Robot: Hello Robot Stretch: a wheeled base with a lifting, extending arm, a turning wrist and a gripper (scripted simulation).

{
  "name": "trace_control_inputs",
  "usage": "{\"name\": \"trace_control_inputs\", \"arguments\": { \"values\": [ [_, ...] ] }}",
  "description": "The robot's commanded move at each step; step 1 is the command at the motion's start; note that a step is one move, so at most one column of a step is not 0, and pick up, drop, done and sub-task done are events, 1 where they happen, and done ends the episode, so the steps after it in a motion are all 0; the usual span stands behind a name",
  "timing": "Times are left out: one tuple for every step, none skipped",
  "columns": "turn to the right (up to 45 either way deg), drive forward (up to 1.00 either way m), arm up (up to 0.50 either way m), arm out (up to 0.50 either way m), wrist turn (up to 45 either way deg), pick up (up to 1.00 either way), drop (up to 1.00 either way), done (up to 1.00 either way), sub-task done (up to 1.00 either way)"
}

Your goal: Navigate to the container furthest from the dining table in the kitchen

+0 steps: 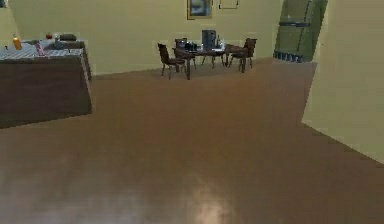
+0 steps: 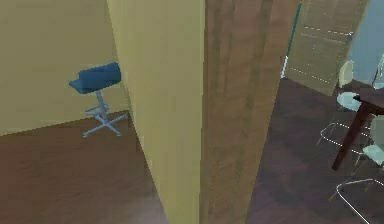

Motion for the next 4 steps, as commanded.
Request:
{"name": "trace_control_inputs", "arguments": {
  "values": [
    [-3.0, 0.0, 0.0, 0.0, 0.0, 0.0, 0.0, 0.0, 0.0],
    [0.0, 1.0, 0.0, 0.0, 0.0, 0.0, 0.0, 0.0, 0.0],
    [-3.0, 0.0, 0.0, 0.0, 0.0, 0.0, 0.0, 0.0, 0.0],
    [0.0, 1.0, 0.0, 0.0, 0.0, 0.0, 0.0, 0.0, 0.0]
  ]
}}
